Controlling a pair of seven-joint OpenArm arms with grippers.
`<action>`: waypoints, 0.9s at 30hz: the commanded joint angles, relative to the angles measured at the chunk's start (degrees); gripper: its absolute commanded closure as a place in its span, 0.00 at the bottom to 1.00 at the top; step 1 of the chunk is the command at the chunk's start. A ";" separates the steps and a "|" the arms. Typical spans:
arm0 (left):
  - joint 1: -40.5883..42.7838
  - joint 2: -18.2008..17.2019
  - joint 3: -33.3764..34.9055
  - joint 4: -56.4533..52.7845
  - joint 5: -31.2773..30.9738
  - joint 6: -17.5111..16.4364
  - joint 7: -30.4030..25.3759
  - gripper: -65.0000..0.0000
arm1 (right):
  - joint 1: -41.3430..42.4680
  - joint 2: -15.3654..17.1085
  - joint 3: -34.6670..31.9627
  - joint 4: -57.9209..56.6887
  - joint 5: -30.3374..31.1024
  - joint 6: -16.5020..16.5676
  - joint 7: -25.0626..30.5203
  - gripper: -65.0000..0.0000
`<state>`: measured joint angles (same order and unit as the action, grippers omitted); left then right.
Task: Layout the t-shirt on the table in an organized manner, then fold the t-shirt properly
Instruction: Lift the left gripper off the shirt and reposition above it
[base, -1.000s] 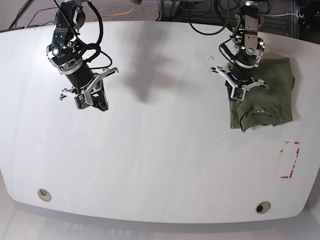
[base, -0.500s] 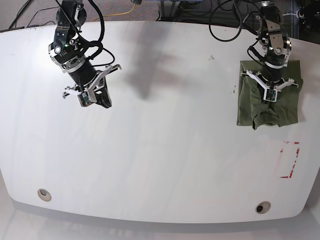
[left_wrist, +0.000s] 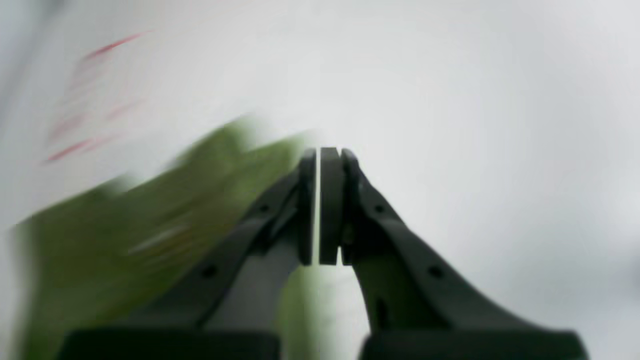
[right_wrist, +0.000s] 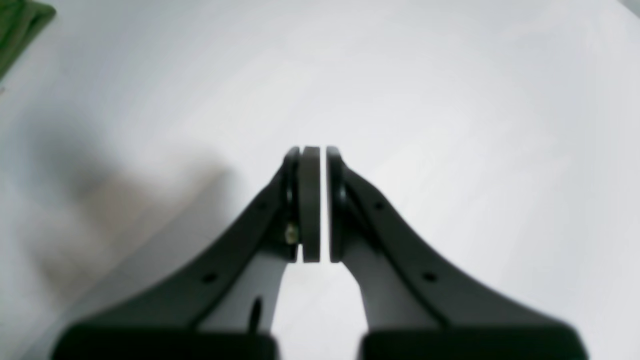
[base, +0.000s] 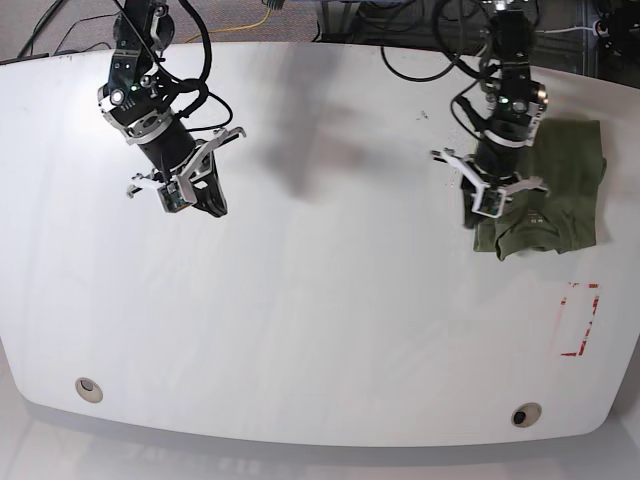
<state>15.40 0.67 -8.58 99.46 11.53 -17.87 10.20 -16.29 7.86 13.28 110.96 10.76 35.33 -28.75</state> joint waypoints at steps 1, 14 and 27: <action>-0.32 1.22 1.06 1.16 -0.23 0.68 -1.45 1.00 | 0.43 0.54 -1.45 1.26 1.15 0.14 1.54 0.98; -0.50 2.10 3.35 -5.97 -0.41 1.03 -1.54 1.00 | 0.34 0.36 -2.60 1.35 1.06 0.14 1.54 0.98; -0.23 -3.00 -2.81 -9.57 -0.67 1.03 -1.54 1.00 | 0.25 0.36 -2.60 1.35 1.06 0.14 1.54 0.98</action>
<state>15.44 -1.76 -10.41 89.82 11.53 -16.84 9.82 -16.38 7.94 10.50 110.96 10.74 35.42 -28.77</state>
